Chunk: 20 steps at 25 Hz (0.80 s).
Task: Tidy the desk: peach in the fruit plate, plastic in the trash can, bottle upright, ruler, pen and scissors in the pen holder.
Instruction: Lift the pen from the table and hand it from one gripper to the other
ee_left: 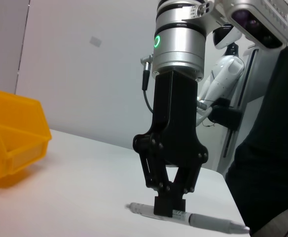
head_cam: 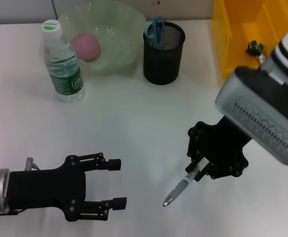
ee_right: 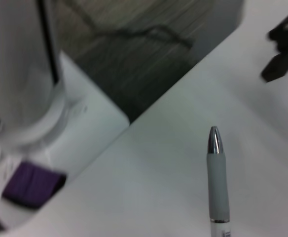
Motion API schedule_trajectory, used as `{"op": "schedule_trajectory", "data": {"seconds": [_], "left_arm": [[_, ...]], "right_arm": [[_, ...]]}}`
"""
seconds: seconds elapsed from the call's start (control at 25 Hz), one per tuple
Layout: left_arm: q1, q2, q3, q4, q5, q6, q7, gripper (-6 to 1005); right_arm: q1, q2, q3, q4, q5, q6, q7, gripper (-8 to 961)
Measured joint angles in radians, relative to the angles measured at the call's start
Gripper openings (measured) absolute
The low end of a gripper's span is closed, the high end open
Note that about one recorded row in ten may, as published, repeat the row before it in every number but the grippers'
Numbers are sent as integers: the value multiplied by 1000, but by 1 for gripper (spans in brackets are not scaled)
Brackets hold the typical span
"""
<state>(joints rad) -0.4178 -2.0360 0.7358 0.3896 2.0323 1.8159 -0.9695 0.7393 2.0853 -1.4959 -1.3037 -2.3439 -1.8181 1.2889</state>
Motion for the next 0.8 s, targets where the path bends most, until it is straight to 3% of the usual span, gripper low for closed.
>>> {"op": "schedule_trajectory", "data": {"seconds": [0.56, 0.8], "left_arm": [[30, -1, -53, -1, -3, 32, 28, 785], [41, 7, -106, -1, -3, 60, 26, 785]], "right_arm": [[-30, -4, 379, 227, 82, -37, 78, 132], [-53, -6, 474, 297, 131, -42, 40, 131]]}}
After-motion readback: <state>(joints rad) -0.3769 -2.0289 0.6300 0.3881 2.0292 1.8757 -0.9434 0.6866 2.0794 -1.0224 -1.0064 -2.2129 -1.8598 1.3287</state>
